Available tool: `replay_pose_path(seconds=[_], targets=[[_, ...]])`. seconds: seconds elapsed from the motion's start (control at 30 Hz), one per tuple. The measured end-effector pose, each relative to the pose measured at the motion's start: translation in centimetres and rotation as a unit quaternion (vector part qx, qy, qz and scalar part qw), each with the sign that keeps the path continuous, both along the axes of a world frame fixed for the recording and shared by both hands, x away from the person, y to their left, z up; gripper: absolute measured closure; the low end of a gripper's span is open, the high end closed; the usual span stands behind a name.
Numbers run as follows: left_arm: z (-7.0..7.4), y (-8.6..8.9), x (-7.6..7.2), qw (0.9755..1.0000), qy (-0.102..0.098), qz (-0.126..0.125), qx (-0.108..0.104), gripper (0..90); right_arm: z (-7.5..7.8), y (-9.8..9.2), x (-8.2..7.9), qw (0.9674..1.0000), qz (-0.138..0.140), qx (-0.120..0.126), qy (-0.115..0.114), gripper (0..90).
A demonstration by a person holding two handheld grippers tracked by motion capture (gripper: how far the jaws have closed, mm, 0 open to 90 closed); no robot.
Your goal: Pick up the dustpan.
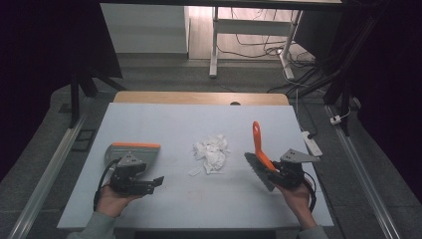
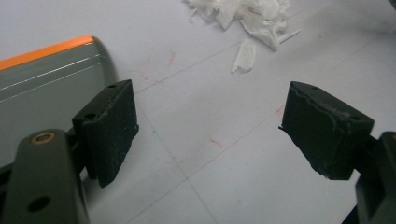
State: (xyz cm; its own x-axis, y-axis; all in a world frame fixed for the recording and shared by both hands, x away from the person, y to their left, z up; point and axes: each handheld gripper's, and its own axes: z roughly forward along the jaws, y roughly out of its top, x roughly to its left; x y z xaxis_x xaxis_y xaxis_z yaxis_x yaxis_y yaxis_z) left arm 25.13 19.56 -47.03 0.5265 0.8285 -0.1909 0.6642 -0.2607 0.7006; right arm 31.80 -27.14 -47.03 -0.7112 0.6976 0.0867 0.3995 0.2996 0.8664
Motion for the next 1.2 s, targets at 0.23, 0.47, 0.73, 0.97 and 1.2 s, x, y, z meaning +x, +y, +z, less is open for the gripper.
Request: replay_pose_path(seconds=[0.23, 0.47, 0.73, 0.97, 1.2], targets=[[1.0, 0.5, 0.1, 0.9992, 0.009, 0.033, 0.019, 19.1, 0.0, -0.1, -0.1, 1.0, 0.006, 0.005, -0.001, 70.4], [0.7, 2.5, -0.2, 0.9964, 0.034, 0.071, 0.031, 19.1, -0.1, -0.1, -0.3, 1.0, 0.001, 0.002, -0.002, 70.4], [0.3, 4.0, -0.2, 0.9933, 0.047, 0.097, 0.041, 17.4, -0.3, 0.0, -0.3, 1.0, 0.001, -0.006, 0.0, 70.4], [-1.0, 5.3, -0.2, 0.9862, 0.071, 0.129, 0.076, 16.5, -0.3, 0.0, -0.4, 0.9999, 0.0, -0.012, -0.003, 70.4], [-2.2, 5.7, 0.0, 0.9803, 0.095, 0.143, 0.099, 15.0, -0.4, 0.0, -0.3, 0.9999, -0.001, -0.014, -0.002, 70.4]])
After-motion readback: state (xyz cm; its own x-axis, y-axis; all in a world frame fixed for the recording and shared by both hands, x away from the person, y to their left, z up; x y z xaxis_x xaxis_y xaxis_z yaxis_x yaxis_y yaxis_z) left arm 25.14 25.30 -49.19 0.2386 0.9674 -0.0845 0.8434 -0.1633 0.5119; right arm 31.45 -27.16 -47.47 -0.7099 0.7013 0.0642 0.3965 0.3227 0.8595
